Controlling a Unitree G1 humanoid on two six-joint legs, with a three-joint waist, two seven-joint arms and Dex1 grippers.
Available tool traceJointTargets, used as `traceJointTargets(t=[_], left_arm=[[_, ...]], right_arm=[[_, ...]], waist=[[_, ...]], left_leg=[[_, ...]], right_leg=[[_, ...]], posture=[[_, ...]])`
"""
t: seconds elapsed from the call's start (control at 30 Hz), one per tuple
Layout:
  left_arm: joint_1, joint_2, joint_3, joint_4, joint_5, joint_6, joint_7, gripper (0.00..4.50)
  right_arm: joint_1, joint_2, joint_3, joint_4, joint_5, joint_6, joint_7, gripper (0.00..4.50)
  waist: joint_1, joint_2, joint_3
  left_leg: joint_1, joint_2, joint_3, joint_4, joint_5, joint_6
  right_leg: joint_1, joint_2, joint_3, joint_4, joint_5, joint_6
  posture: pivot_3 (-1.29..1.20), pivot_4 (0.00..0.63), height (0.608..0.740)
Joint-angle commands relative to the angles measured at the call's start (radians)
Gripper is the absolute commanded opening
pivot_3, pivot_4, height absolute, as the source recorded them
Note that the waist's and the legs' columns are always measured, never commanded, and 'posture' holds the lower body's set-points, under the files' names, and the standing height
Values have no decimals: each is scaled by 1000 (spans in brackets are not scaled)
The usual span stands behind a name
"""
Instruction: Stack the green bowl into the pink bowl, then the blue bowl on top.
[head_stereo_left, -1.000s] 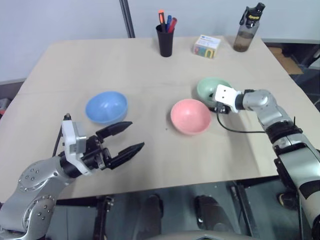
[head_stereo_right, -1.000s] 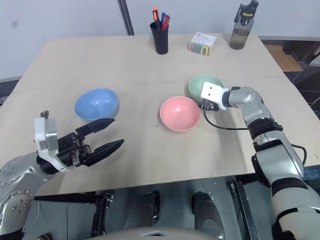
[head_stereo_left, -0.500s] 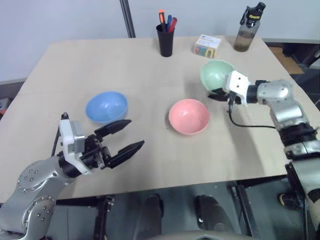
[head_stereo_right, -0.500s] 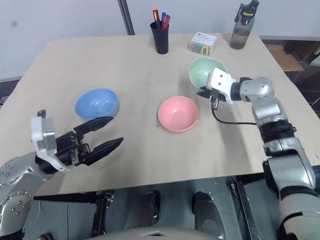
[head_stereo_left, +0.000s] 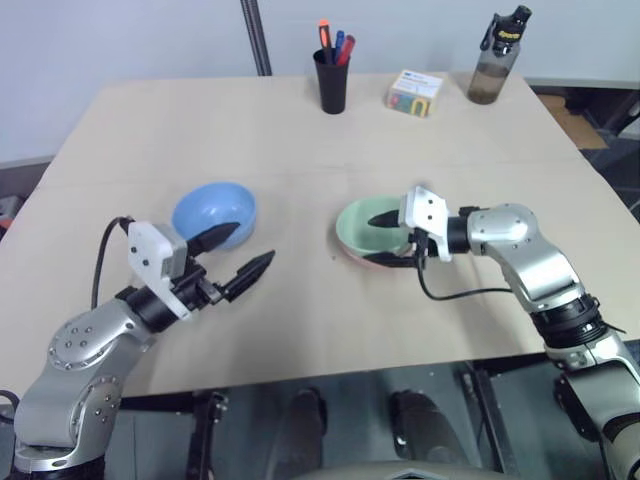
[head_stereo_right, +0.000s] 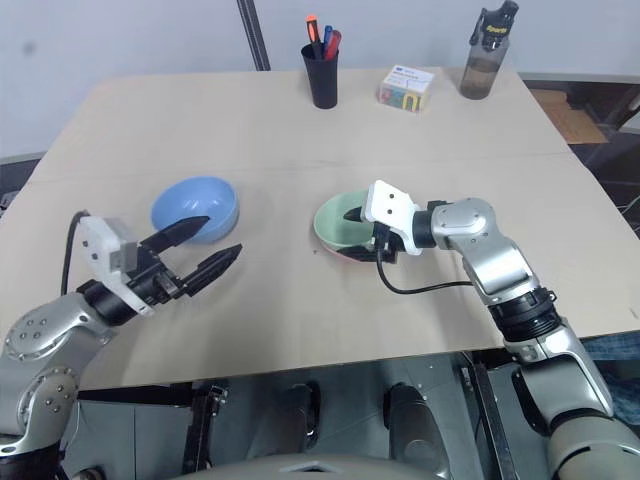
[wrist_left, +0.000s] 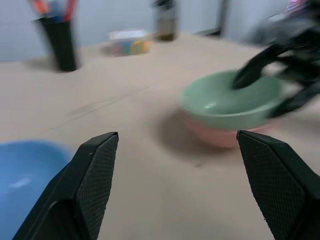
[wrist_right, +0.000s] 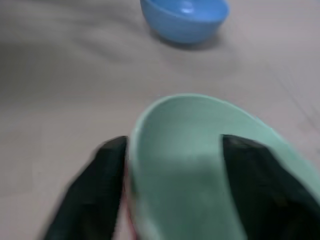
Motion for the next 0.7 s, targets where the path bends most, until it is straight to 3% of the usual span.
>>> traceJointTargets(t=[0.03,0.13,0.23,0.4,0.57,0.7], left_arm=[[-37,4,-8,-65,55,70,119,4020],[-108,72,-51,-70,170,283,274,4020],[-206,218,-164,-36,274,392,263,4020],[-365,264,-306,70,356,499,258,4020],[-450,246,-406,152,412,505,230,2431],[-480,229,-424,185,432,488,212,619]], right_arm=[[18,-2,-81,-79,36,-34,-36,4429],[44,-8,-136,-167,115,-2,-29,4429],[55,5,-166,-228,168,29,-44,4429],[59,13,-164,-261,175,42,-85,4429],[65,4,-157,-288,166,68,-115,4500],[80,-13,-167,-307,167,85,-132,4500]], waist=[[1,0,0],[3,0,0],[0,-1,0],[-2,-1,0],[-2,-1,0],[-1,-1,1]], left_leg=[[0,0,0,0,0,0],[0,0,-1,0,0,0],[1,0,-3,0,0,0],[1,0,-3,0,0,0],[-1,0,-3,-1,0,0],[-1,0,-3,-1,0,0]], right_leg=[[0,0,0,0,0,0],[0,0,-1,0,0,0],[1,1,-2,1,-2,4],[1,1,-2,1,-2,4],[-1,1,-2,1,2,4],[-1,1,-2,1,2,4]], posture=[[0,150,740],[0,150,740],[0,150,740],[0,150,740],[0,150,740],[0,150,740]])
